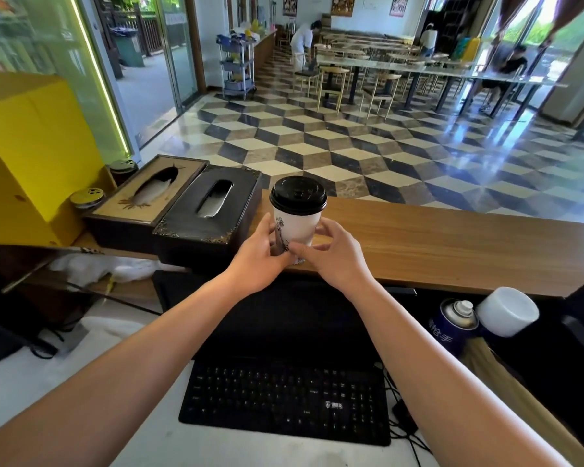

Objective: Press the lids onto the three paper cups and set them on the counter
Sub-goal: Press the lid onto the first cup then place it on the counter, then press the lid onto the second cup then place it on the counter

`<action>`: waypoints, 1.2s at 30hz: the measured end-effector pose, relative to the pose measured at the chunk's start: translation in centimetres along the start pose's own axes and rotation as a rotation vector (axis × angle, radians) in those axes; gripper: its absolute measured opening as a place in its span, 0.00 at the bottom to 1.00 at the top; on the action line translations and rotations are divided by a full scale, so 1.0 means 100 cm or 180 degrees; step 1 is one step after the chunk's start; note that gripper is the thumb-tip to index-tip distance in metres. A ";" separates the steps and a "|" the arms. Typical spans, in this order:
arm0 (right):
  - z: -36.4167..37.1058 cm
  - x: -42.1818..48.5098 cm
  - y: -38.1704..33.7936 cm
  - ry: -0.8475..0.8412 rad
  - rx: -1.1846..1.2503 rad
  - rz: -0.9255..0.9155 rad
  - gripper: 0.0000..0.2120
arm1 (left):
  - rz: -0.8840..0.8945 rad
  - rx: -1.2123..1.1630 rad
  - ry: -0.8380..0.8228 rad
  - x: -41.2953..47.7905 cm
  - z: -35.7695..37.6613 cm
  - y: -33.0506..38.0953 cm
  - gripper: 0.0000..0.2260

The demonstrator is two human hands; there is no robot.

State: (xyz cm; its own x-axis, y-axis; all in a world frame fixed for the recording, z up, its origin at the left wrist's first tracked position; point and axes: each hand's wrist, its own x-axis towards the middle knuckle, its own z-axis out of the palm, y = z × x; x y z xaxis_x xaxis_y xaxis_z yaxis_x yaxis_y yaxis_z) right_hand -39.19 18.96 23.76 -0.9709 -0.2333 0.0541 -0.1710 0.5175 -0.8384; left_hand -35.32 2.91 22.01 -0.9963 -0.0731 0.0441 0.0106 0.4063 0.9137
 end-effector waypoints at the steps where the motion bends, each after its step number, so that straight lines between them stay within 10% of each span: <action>1: -0.001 -0.004 -0.002 0.0009 -0.0062 0.0040 0.37 | -0.0051 0.0038 0.0004 -0.005 0.000 0.004 0.34; 11: -0.021 -0.080 -0.030 0.0187 -0.0412 -0.0103 0.26 | -0.0129 0.0506 0.0133 -0.073 -0.008 0.030 0.40; 22: -0.014 -0.189 0.006 -0.0222 -0.1194 -0.0189 0.23 | 0.0427 0.1329 -0.0406 -0.165 0.004 0.010 0.25; 36: 0.053 -0.310 0.131 -0.1420 -0.1504 0.0688 0.34 | -0.1141 0.1287 -0.1510 -0.305 0.107 -0.139 0.37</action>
State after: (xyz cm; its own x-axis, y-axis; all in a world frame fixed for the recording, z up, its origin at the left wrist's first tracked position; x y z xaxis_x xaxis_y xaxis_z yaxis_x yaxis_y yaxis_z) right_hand -10.45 28.62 8.19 -0.8468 -0.3488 -0.4017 -0.1343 0.8708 -0.4729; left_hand -5.97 9.21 3.69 -0.8631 0.1010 -0.4949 -0.2649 0.7437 0.6137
